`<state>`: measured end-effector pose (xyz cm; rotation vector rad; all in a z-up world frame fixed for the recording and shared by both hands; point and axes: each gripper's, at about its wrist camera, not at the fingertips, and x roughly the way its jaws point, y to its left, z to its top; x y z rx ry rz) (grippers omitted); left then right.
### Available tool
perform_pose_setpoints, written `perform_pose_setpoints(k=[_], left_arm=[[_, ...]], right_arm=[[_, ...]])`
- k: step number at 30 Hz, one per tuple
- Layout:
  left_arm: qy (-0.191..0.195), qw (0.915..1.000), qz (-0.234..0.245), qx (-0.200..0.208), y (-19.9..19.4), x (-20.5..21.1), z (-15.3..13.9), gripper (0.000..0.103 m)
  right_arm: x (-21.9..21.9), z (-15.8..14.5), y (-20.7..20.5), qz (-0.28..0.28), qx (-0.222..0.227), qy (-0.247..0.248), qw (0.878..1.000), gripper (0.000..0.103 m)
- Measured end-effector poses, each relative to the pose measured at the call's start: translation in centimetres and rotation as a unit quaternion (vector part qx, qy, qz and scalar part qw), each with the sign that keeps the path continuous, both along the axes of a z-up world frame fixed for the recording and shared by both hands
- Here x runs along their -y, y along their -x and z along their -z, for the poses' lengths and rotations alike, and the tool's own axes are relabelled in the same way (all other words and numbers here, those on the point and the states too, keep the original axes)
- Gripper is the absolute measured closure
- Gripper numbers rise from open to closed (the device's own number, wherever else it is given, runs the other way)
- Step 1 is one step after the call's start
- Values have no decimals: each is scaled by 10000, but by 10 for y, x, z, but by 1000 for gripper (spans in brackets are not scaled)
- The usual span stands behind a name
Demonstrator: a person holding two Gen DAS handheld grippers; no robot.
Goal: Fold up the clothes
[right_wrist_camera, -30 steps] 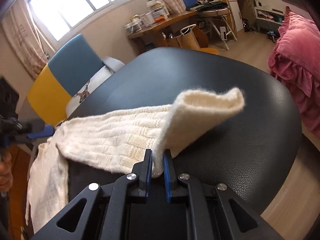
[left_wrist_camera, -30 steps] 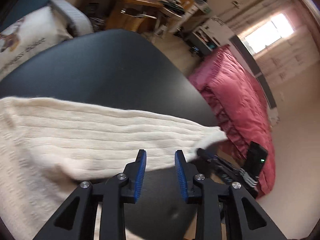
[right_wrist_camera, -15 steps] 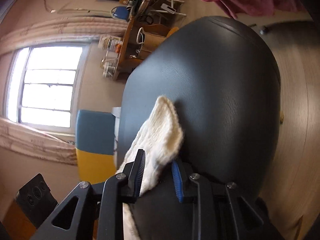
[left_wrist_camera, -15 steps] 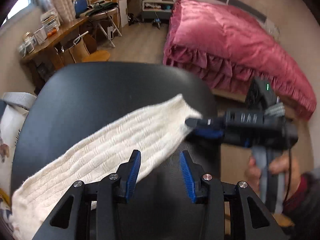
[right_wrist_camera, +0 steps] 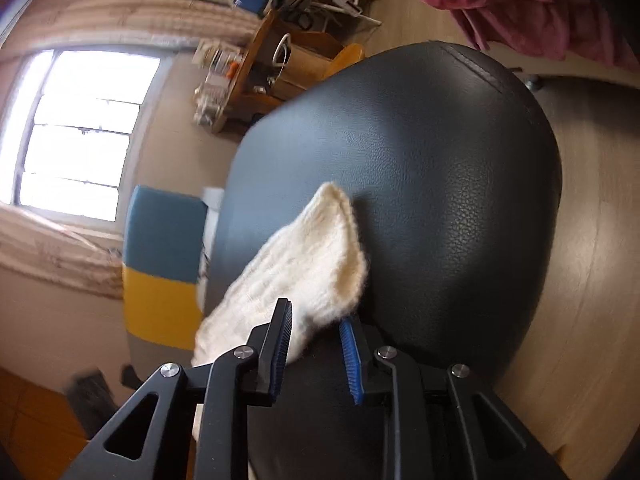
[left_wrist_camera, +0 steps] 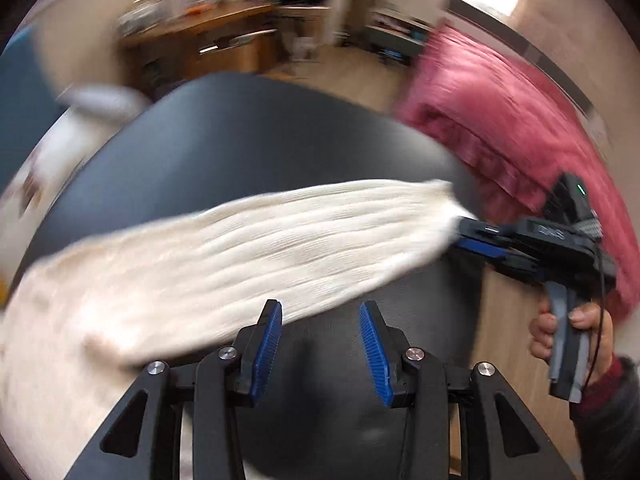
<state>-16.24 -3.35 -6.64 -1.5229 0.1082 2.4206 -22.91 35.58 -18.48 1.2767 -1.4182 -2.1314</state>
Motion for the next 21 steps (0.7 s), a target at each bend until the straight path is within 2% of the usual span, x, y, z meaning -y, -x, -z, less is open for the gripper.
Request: perform_pose_setpoints(k=[2,4,6,7,9,12,15,21], left_arm=[[65,9979,-644,8,-15,49,6,62],[129,9916,-1285,16,-30,99,12,62],[193,9812,-1921,24,-45,148,18,63],[225,9744,-2236,28,-53,173,21,65],[276,9593,-2810,50,-68,219,28,66],[124,9485,-3157,226,-96,247,47,66],[-262,9431,-3305,241,-114,262,55,66],[-649,9408,-3323,123,-127,271,51,66]], right_arm=[[3,-2,2,31,4,-106,9999,79],[7,-4,4,46,-5,-236,9997,79],[18,-13,9,-73,-97,-510,9986,80],[25,-19,12,-158,-189,-764,9968,87],[41,-31,21,-293,-305,-1262,9911,92],[56,-38,36,-327,-284,-1603,9861,96],[64,-45,45,-303,-313,-1390,9893,97],[113,-75,52,-871,-679,-1309,9852,97]])
